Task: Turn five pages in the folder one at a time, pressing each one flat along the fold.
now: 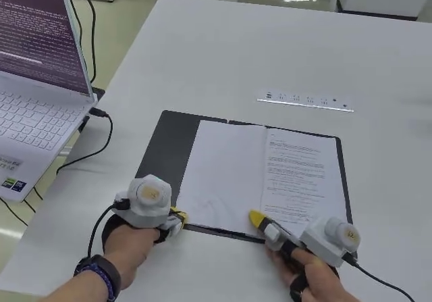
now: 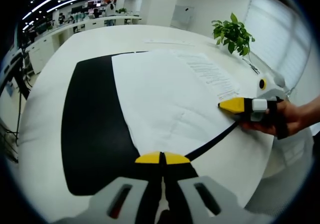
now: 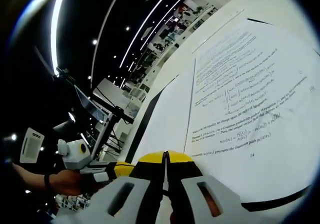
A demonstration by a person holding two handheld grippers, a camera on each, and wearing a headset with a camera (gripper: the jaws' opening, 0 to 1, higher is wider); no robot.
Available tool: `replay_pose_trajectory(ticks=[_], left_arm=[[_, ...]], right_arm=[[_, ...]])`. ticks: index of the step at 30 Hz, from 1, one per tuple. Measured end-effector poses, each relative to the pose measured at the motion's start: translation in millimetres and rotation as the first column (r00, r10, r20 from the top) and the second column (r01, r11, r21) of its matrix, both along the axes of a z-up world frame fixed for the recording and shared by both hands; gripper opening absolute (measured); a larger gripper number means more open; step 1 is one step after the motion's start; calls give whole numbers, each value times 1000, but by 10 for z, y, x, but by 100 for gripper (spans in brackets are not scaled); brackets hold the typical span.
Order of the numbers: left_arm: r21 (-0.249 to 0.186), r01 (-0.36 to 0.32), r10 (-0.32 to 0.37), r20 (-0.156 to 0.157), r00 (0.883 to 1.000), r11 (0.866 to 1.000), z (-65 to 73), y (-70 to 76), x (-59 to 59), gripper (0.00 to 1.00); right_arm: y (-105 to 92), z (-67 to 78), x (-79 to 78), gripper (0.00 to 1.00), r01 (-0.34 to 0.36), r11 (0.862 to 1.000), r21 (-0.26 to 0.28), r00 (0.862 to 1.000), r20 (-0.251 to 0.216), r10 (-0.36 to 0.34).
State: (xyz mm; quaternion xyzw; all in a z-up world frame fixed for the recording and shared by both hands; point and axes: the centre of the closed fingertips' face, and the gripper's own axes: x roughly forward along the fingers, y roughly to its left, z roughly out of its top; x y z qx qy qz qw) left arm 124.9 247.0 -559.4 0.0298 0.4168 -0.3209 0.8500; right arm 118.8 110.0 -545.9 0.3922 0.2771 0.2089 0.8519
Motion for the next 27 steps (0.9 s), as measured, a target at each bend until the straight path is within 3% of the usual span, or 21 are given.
replay_pose_trajectory(ticks=[14, 17, 23, 27], left_arm=[[12, 21, -21, -1, 1000, 1000, -4, -3, 5, 0], [24, 30, -31, 17, 999, 999, -3, -9, -8, 0], [7, -14, 14, 14, 1000, 1000, -9, 2, 7, 0], [19, -34, 34, 27, 999, 999, -3, -6, -7, 0]], right_arm=[[-8, -19, -83, 0, 32, 999, 5, 999, -33, -31], [-6, -25, -104, 0, 28, 1000, 1, 999, -38, -28], [-1, -30, -162, 0, 27, 1000, -3, 998, -50, -28], [-7, -30, -186, 0, 50, 999, 3, 997, -66, -50]])
